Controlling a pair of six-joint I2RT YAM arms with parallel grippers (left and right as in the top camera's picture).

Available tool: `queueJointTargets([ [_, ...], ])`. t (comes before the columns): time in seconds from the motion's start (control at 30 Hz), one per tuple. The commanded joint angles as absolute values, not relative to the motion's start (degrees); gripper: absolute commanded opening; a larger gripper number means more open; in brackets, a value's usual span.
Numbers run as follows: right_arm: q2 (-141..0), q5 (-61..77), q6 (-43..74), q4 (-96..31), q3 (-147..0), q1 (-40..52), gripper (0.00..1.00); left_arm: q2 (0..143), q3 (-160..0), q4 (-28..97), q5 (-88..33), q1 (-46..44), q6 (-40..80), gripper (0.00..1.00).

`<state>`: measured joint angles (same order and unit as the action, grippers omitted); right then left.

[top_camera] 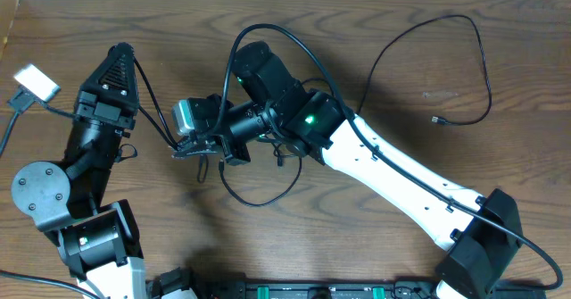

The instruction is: Untangle cables

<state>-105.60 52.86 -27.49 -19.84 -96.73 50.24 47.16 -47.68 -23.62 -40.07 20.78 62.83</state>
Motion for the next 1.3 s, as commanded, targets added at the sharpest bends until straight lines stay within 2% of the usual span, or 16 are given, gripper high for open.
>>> queueJointTargets([
  [0.0, -106.08, 53.71, -27.66, -19.9, -97.67, 50.63, 0.01, 47.11, -48.99, -22.94, -39.38, 20.64, 62.87, 0.08],
  [0.03, -106.08, 53.28, -27.4, -19.88, -97.67, 50.61, 0.01, 47.11, -48.99, -22.46, -39.35, 20.64, 62.85, 0.08],
  [0.07, -106.08, 52.31, -26.65, -19.64, -97.67, 50.54, 0.01, 47.11, -48.99, -21.58, -39.35, 20.64, 62.85, 0.13],
  [0.17, -106.08, 49.34, -23.55, -17.91, -97.67, 50.06, 0.01, 47.31, -48.99, -19.62, -39.38, 20.67, 62.3, 0.4],
  [0.27, -105.95, 48.97, -20.18, -15.35, -97.67, 48.29, 0.01, 47.9, -48.99, -19.27, -39.4, 20.67, 60.9, 0.62],
  [0.4, -105.32, 48.99, -14.46, -11.94, -97.67, 44.47, 0.01, 49.12, -48.99, -17.96, -39.4, 20.64, 60.9, 0.76],
  [0.6, -104.47, 48.99, -16.1, -11.57, -97.67, 37.32, 0.01, 51.2, -48.99, -13.85, -40.93, 20.64, 60.88, 0.8],
  [0.73, -104.47, 48.77, -23.73, -17.45, -97.67, 33.36, 0.01, 52.64, -48.99, -12.62, -42.72, 20.64, 57.95, 0.8],
  [0.87, -104.49, 41.8, -27.59, -22.06, -97.67, 30.63, 0.01, 54.15, -48.99, -12.43, -44.16, 20.64, 57.01, 0.81],
  [0.97, -104.49, 36.29, -27.77, -22.72, -97.67, 29.23, 0.01, 55.46, -48.99, -12.03, -44.58, 20.64, 57.01, 0.87],
  [1.27, -104.18, 34.09, -21.28, -14.94, -97.82, 24.97, 0.01, 58.04, -48.99, -0.8, -44.56, 20.64, 54.85, 0.89],
])
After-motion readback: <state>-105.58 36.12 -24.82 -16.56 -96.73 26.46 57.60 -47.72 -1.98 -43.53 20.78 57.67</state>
